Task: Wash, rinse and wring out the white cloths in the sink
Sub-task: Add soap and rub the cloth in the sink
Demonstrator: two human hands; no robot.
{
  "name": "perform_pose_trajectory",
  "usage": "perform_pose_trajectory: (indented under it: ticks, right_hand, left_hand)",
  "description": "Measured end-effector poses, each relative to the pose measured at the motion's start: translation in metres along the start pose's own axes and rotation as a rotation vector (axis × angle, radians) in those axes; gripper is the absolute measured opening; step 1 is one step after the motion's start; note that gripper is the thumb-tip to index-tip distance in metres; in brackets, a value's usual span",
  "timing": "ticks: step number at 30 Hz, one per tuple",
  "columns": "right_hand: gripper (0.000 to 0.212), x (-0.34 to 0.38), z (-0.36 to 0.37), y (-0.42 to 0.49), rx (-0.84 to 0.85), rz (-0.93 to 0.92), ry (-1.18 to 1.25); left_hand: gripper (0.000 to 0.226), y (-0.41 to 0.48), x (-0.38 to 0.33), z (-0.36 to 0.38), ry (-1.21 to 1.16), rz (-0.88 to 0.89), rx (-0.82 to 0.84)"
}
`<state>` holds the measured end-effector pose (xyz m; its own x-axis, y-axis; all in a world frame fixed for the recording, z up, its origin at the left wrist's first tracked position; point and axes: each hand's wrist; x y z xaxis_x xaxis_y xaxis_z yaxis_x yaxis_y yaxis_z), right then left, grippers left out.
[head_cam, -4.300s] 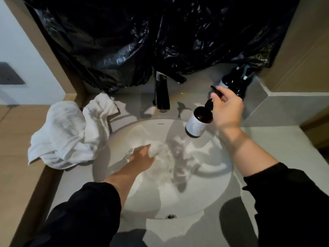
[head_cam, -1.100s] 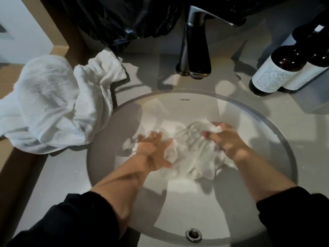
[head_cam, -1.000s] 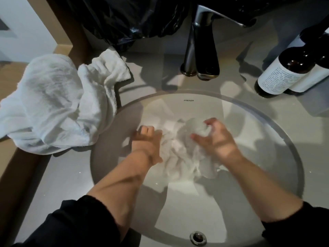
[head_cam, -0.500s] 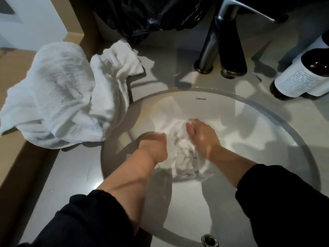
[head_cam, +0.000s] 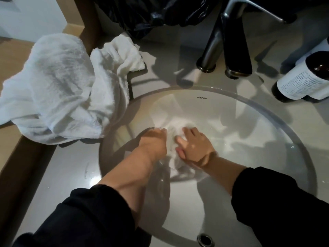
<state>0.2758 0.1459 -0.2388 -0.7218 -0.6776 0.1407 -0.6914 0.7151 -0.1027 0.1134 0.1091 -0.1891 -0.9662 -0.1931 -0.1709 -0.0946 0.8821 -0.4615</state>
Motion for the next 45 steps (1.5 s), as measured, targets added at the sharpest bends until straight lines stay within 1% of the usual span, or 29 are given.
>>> perform_pose_trajectory:
  ticks: [1, 2, 3, 6, 9, 10, 11, 13, 14, 16, 18, 22, 25, 27, 28, 29, 30, 32, 33, 34, 36, 37, 39, 40, 41, 42, 43, 44, 45]
  right_hand:
    - [0.032, -0.005, -0.008, 0.006, 0.014, 0.000, 0.043]
    - [0.035, -0.008, -0.008, 0.011, -0.152, -0.064, -0.048]
    - [0.039, -0.011, -0.007, 0.012, -0.140, -0.044, -0.013]
    - [0.053, -0.016, -0.023, 0.016, -0.250, 0.195, 0.165]
    - [0.045, -0.031, -0.047, 0.008, -0.393, 0.579, 0.480]
    - [0.039, -0.027, -0.053, 0.001, -0.449, 0.588, 0.494]
    - [0.032, -0.018, -0.057, -0.008, -0.460, 0.540, 0.503]
    - [0.032, 0.008, -0.052, -0.024, -0.406, 0.303, 0.396]
    - [0.035, 0.019, -0.043, -0.030, -0.317, 0.178, 0.293]
    - [0.038, 0.027, -0.026, -0.031, -0.109, 0.030, 0.017]
    - [0.040, 0.016, -0.016, -0.019, -0.024, -0.071, -0.161]
    - [0.041, -0.005, -0.011, -0.001, -0.003, -0.106, -0.203]
    - [0.049, 0.000, -0.025, 0.012, -0.004, 0.057, -0.123]
    - [0.039, -0.016, -0.035, 0.021, -0.128, 0.118, 0.026]
    - [0.033, -0.022, -0.044, 0.022, -0.168, 0.232, 0.184]
    - [0.030, -0.031, -0.054, 0.022, -0.216, 0.412, 0.425]
    - [0.030, -0.042, -0.062, 0.018, -0.299, 0.512, 0.607]
    - [0.030, -0.052, -0.080, 0.001, -0.214, 0.764, 1.048]
    - [0.029, -0.056, -0.085, -0.010, -0.108, 0.855, 1.243]
    - [0.023, -0.060, -0.090, -0.018, -0.038, 0.917, 1.342]
    - [0.006, -0.062, -0.093, -0.029, 0.057, 0.905, 1.157]
    - [0.007, -0.062, -0.090, -0.031, 0.049, 0.896, 1.056]
    - [0.035, -0.056, -0.079, -0.032, 0.027, 0.846, 1.027]
    - [0.048, -0.052, -0.071, -0.033, 0.103, 0.782, 0.937]
    - [0.055, -0.046, -0.067, -0.033, 0.208, 0.703, 0.759]
    - [0.054, -0.046, -0.062, -0.034, 0.286, 0.632, 0.588]
    - [0.044, -0.048, -0.062, -0.035, 0.273, 0.583, 0.528]
    - [0.029, -0.053, -0.065, -0.036, 0.271, 0.574, 0.570]
    - [0.021, -0.058, -0.071, -0.038, 0.252, 0.593, 0.698]
  left_hand:
    - [0.044, -0.001, 0.001, -0.001, -0.007, 0.011, -0.001]
    - [0.045, -0.002, 0.001, -0.001, -0.020, 0.024, 0.004]
    - [0.048, -0.003, 0.003, -0.001, -0.039, 0.039, 0.016]
    - [0.056, -0.006, 0.005, 0.001, -0.101, 0.071, 0.075]
    - [0.066, -0.003, 0.004, 0.003, -0.126, 0.059, 0.124]
    - [0.066, -0.002, 0.003, 0.004, -0.136, 0.061, 0.136]
    - [0.067, -0.002, 0.002, 0.005, -0.147, 0.068, 0.148]
    - [0.065, -0.001, 0.000, 0.008, -0.147, 0.079, 0.169]
    - [0.062, 0.000, -0.001, 0.009, -0.137, 0.077, 0.169]
    - [0.055, 0.001, -0.001, 0.010, -0.129, 0.058, 0.146]
    - [0.050, 0.003, -0.001, 0.010, -0.127, 0.032, 0.120]
    - [0.045, 0.002, 0.000, 0.010, -0.138, -0.018, 0.096]
    - [0.040, -0.001, 0.001, 0.006, -0.110, -0.006, 0.105]
    - [0.037, -0.005, -0.001, 0.000, -0.094, -0.036, 0.132]
    - [0.035, -0.007, -0.002, -0.005, -0.064, -0.062, 0.129]
    - [0.036, -0.010, -0.004, -0.010, -0.004, -0.078, 0.108]
    - [0.039, -0.013, -0.005, -0.014, 0.082, -0.078, 0.068]
    - [0.056, -0.014, -0.008, -0.014, 0.228, 0.011, -0.021]
    - [0.070, -0.013, -0.010, -0.011, 0.218, 0.097, -0.032]
    - [0.085, -0.012, -0.013, -0.006, 0.167, 0.176, -0.001]
    - [0.112, -0.009, -0.021, 0.009, 0.167, 0.235, 0.093]
    - [0.121, -0.007, -0.024, 0.018, 0.236, 0.245, 0.113]
    - [0.127, -0.007, -0.027, 0.031, 0.379, 0.274, 0.084]
    - [0.124, -0.007, -0.028, 0.034, 0.435, 0.286, 0.044]
    - [0.118, -0.006, -0.029, 0.036, 0.472, 0.305, -0.012]
    - [0.106, -0.005, -0.029, 0.036, 0.478, 0.332, -0.070]
    - [0.090, -0.005, -0.029, 0.036, 0.449, 0.345, -0.104]
    - [0.076, -0.004, -0.029, 0.036, 0.382, 0.330, -0.111]
    - [0.066, -0.004, -0.028, 0.037, 0.292, 0.289, -0.098]
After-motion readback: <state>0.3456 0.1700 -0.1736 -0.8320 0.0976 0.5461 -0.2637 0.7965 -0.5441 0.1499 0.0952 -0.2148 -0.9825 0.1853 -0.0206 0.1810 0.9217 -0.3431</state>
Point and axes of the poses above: each hand's wrist, its own y-axis towards the middle knuckle, its own z-axis out of the palm, x = y × z
